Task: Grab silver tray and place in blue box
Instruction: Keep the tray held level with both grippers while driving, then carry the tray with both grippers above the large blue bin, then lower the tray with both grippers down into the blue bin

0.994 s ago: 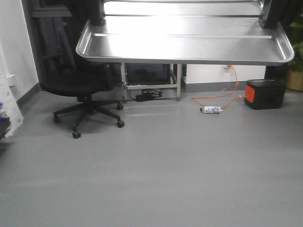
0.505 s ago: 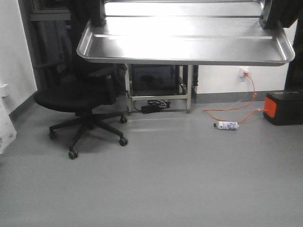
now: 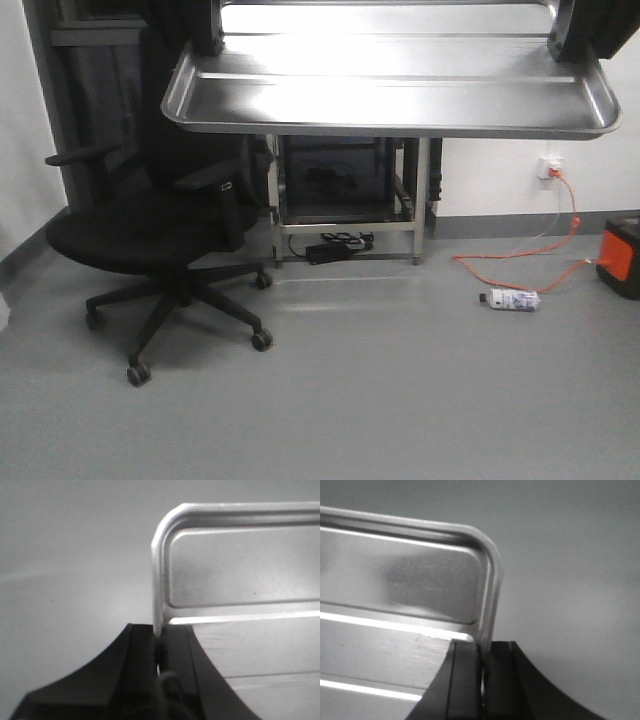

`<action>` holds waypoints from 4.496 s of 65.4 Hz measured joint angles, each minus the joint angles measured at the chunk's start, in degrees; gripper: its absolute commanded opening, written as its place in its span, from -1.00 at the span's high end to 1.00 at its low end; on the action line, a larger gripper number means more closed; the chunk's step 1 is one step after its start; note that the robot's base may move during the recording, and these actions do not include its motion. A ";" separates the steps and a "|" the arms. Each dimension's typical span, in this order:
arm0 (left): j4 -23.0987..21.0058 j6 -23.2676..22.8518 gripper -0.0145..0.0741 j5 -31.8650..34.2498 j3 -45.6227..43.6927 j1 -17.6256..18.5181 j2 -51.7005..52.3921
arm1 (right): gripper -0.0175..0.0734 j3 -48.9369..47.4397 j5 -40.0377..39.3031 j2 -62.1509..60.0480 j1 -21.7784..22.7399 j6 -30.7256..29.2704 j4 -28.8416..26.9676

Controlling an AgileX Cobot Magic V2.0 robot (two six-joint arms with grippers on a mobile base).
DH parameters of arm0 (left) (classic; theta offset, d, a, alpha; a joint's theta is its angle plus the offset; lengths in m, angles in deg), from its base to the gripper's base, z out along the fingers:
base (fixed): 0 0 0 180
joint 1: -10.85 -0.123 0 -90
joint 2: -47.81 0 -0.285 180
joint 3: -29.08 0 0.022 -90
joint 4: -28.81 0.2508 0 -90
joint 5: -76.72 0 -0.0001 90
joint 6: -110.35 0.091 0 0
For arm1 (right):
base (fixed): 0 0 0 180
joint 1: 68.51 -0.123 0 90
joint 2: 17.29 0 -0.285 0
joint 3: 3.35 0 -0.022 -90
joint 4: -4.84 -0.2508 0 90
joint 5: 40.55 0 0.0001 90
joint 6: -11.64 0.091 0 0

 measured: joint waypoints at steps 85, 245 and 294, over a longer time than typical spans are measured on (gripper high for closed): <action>-0.01 0.00 0.91 0.32 0.00 0.00 -0.26 | 0.49 0.00 0.00 0.00 0.00 0.00 0.21; -0.01 0.00 0.91 0.09 0.00 0.00 -0.26 | 0.49 0.00 0.00 0.00 0.00 0.00 0.21; -0.20 0.43 0.91 0.31 -0.28 0.00 -0.26 | 0.49 0.00 0.11 0.00 0.00 0.00 0.21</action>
